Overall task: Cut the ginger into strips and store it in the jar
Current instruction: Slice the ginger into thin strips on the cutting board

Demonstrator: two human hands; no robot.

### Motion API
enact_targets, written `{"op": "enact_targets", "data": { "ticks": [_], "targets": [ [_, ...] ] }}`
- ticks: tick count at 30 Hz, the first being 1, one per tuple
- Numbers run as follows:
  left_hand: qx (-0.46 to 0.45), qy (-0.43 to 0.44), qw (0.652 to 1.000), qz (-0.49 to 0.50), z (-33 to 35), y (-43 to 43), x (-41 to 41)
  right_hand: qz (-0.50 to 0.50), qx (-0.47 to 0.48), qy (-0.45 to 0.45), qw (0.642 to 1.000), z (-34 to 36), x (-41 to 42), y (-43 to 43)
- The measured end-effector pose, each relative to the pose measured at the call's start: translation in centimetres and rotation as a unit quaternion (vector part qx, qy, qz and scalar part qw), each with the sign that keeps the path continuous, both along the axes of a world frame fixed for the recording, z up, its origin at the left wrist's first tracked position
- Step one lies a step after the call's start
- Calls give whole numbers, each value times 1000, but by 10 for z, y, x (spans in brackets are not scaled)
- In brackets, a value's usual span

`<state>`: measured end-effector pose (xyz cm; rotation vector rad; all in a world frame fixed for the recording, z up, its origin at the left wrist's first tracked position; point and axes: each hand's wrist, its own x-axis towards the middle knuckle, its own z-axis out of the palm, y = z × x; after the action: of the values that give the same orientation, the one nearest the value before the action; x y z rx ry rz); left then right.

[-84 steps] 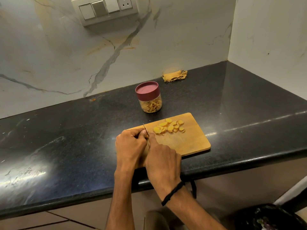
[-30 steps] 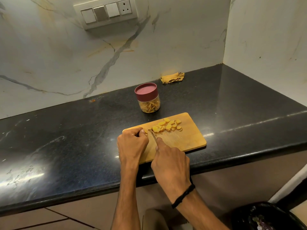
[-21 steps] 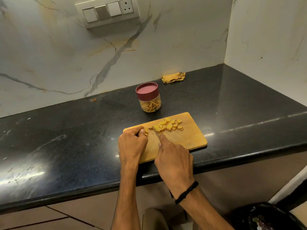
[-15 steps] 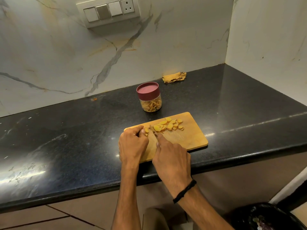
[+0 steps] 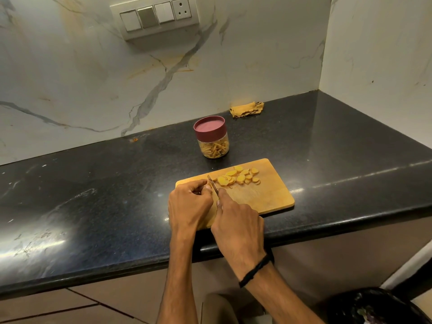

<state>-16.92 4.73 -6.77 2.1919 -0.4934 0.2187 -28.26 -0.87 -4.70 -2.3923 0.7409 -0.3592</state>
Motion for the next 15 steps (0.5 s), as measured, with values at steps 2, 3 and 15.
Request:
{"op": "enact_targets", "data": {
  "ticks": [2, 3, 15],
  "targets": [
    [-5, 2, 1000, -1, -1, 0, 0, 1, 1, -3, 1000, 0, 1, 1],
    [-6, 3, 1000, -1, -1, 0, 0, 2, 1, -5, 1000, 0, 1, 1],
    [11, 0, 1000, 13, -5, -3, 0, -6, -15, 12, 1000, 0, 3, 9]
  ]
}}
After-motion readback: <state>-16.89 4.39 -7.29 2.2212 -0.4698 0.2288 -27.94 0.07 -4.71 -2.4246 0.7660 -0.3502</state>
